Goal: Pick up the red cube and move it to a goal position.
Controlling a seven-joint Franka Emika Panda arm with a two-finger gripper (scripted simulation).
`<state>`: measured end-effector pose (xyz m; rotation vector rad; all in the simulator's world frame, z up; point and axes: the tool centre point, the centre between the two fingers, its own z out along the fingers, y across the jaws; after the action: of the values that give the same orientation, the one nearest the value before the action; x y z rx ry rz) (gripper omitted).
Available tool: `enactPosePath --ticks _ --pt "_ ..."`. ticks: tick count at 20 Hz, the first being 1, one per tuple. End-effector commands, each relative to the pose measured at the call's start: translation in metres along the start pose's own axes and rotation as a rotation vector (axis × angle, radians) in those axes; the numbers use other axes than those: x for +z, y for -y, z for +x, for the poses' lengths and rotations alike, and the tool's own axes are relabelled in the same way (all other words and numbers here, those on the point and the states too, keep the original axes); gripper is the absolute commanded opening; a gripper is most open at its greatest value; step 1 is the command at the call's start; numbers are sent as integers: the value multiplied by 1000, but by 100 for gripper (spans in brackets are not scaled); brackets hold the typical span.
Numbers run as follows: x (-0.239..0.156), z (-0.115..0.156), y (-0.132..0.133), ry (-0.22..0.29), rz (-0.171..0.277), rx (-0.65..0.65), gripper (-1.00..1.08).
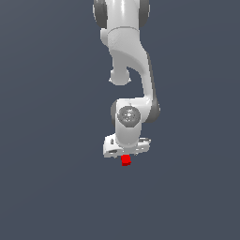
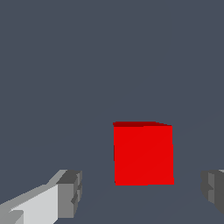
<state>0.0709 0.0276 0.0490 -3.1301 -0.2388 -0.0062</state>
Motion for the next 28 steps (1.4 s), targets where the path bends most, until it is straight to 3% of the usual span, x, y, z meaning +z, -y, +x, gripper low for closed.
enactPosePath --ticks 1,11,12,28 --pt "11 6 -1 1 -1 -9 100" --pt "28 15 -2 4 -2 -23 100" --pt "28 15 -2 4 -2 -23 -100" --pt "24 11 -4 4 -2 -23 -100"
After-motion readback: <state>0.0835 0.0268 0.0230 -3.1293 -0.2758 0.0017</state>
